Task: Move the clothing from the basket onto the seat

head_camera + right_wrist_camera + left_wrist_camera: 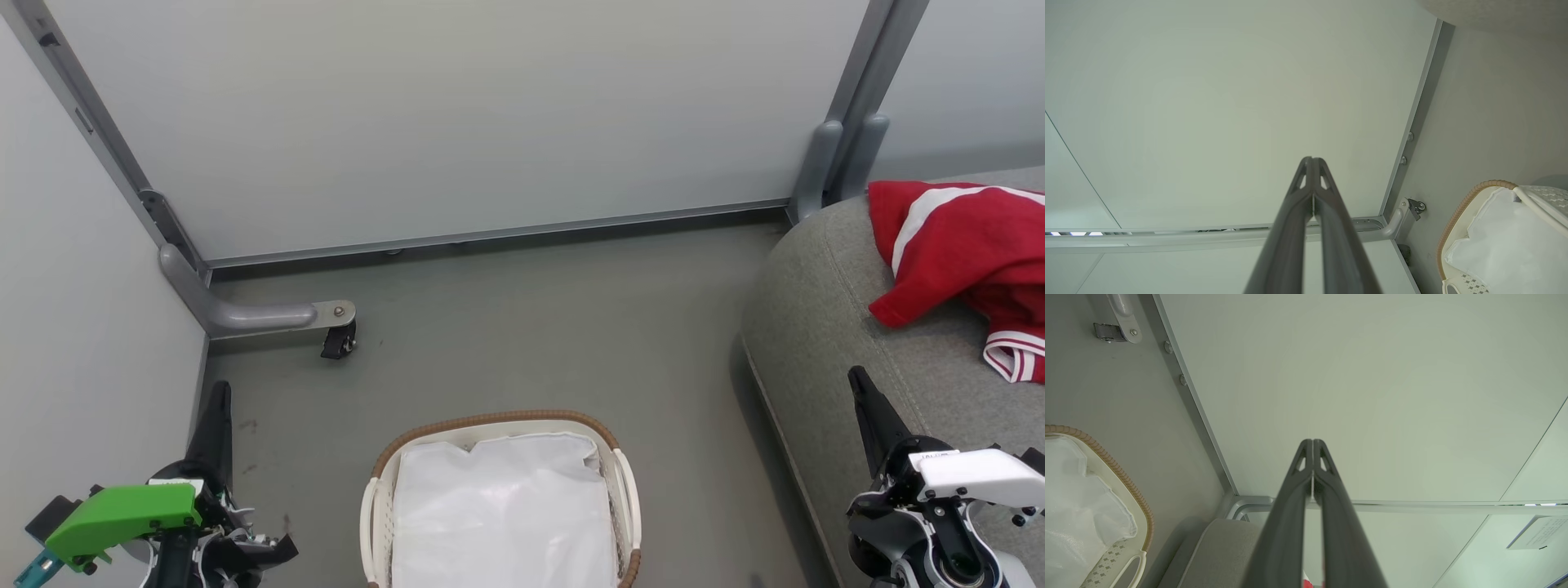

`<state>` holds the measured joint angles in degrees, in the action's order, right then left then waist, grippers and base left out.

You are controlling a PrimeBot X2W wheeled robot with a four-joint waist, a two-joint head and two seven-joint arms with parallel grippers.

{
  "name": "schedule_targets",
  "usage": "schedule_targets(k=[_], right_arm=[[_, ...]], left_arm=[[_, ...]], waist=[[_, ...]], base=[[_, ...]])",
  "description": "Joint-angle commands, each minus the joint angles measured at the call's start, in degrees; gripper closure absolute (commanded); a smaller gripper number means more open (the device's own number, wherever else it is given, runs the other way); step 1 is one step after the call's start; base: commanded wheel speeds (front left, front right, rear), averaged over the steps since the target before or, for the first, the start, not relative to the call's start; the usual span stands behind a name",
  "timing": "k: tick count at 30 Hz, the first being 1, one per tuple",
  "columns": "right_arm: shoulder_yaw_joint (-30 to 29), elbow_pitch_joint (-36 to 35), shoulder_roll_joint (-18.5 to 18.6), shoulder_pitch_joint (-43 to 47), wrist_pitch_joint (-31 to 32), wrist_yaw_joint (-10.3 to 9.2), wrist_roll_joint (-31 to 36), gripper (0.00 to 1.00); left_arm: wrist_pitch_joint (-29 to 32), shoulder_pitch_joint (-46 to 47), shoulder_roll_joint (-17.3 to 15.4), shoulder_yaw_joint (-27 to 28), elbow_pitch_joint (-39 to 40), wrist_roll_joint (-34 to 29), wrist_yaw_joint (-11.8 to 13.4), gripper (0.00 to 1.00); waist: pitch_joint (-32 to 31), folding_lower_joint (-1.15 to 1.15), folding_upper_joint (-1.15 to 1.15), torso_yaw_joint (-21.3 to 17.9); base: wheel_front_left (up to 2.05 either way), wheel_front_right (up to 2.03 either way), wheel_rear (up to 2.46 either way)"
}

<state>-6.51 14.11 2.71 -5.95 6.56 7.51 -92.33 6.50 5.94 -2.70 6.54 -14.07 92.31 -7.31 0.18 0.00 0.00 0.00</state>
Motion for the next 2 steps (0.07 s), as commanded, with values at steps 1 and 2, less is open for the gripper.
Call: schedule_targets(k=[1, 2], right_arm=[[-0.1, -0.2, 0.3, -0.5, 0.1, -0.04, -0.2, 1.0], [-0.1, -0.2, 0.3, -0.5, 0.1, -0.04, -0.2, 1.0]], left_arm=[[0.3, 0.6, -0.3, 0.1, 0.1, 0.2, -0.4, 1.0], [0.3, 0.6, -0.3, 0.1, 0.1, 0.2, -0.4, 1.0]], waist=[[0.0, 0.0, 0.0, 0.0], [0.0, 0.0, 0.0, 0.0]], base=[[0.0, 0.0, 0.0], [0.0, 0.0, 0.0]])
